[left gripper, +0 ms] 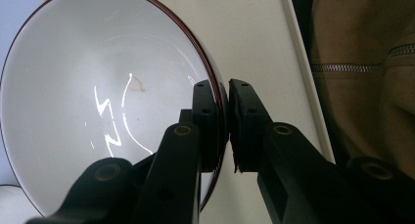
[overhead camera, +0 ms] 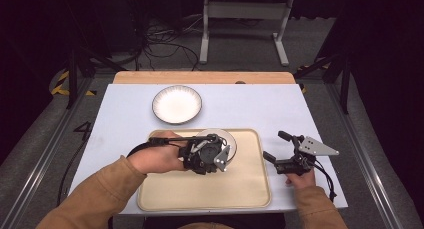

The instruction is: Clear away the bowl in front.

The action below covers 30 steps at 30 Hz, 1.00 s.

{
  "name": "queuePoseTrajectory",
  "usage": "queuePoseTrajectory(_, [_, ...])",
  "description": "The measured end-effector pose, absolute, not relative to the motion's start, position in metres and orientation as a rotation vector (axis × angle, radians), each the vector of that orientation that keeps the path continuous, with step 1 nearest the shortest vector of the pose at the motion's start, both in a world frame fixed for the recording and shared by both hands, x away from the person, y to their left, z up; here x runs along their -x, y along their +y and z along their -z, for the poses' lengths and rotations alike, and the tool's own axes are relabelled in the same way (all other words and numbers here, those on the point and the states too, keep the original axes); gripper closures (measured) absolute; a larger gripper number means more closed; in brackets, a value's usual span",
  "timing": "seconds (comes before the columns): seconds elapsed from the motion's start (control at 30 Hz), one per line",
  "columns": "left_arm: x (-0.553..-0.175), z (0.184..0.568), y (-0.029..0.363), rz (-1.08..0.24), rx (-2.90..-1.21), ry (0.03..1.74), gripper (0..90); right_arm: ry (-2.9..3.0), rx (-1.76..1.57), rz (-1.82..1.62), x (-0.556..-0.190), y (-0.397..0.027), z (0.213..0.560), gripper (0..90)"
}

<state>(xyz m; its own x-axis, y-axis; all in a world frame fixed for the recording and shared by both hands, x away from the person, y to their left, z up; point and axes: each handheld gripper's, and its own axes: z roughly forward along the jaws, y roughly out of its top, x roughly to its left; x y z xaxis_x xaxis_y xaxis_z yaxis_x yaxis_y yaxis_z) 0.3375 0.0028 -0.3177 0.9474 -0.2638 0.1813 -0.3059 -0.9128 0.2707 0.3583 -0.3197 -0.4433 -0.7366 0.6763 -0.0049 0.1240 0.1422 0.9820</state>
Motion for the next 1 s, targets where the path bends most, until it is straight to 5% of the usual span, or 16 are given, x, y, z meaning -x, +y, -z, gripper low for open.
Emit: queuePoseTrajectory(1.0, [-0.353,0.368,0.001,-0.094,-2.852,-0.381,82.5,1.976,-0.764,-1.630,-0.358,-0.320,0.443,3.3])
